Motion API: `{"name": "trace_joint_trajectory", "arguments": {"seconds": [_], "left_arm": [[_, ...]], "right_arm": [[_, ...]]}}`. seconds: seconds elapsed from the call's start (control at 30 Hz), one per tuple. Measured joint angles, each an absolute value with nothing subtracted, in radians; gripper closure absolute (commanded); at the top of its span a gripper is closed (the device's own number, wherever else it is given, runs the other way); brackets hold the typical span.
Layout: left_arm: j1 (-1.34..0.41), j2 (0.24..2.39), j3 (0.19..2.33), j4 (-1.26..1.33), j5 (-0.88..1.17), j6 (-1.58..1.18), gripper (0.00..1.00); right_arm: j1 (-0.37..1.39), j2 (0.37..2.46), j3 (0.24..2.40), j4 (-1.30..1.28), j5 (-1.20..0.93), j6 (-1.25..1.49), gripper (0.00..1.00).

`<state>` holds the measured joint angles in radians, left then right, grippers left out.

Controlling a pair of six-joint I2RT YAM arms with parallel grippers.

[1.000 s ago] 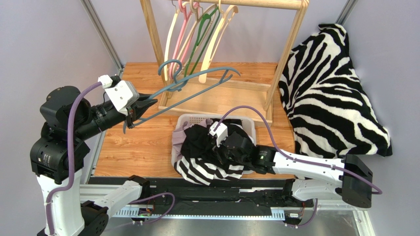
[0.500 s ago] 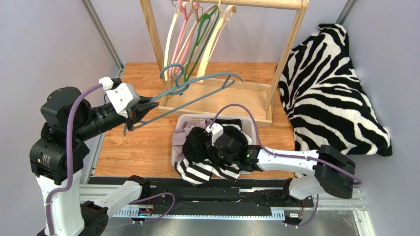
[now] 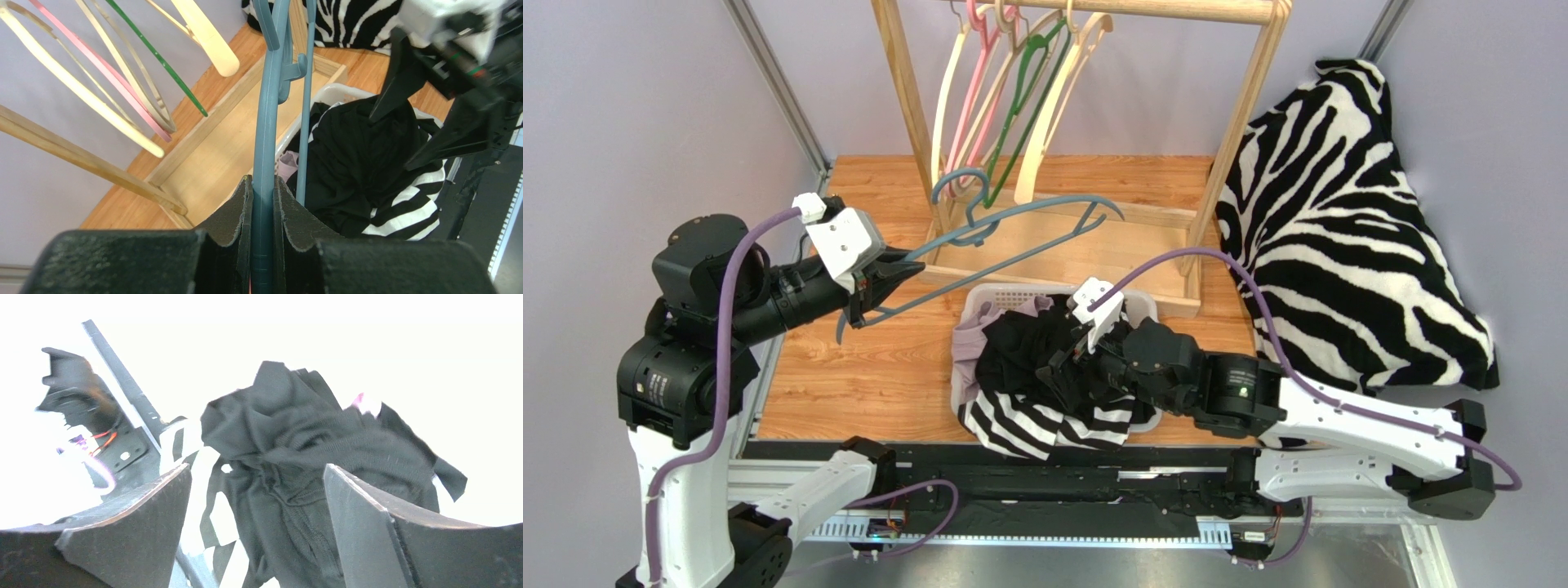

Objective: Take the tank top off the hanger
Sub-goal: Place the tank top in the bin, then place the hanger at the clothesline.

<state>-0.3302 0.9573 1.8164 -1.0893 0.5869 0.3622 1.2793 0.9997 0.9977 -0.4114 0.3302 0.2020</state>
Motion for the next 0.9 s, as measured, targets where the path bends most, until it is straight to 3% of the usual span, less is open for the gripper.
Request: {"name": "trace_joint_trajectory", "arguments": {"seconds": [0.13, 0.4, 0.6, 0.77, 0.9], "left_arm": [[-0.33, 0.953, 1.785, -1.089, 0.587, 0.364, 1.0], [-0.33, 0.956, 1.745, -1.165, 0.667, 0.429, 1.0], [-0.33, 0.951, 1.731, -1.254, 0.778, 0.491, 1.0], [-0.33, 0.929, 1.685, -1.297, 0.859, 0.562, 1.0], [-0.33, 0.904, 1.66, -1.318, 0.897, 0.618, 1.0]], "right_arm": [[1.364, 1.008, 1.176, -0.535, 0.364, 0.085, 0.14], [1.459, 1.062, 1.589, -0.684, 0.395, -0.131, 0.0], [1.444, 1.094, 1.757, -0.731, 0.407, -0.228, 0.0], [1.277, 1.101, 1.823, -0.757, 0.308, -0.213, 0.0], [1.006, 1.153, 1.909, -0.826, 0.051, -0.142, 0.0]]}}
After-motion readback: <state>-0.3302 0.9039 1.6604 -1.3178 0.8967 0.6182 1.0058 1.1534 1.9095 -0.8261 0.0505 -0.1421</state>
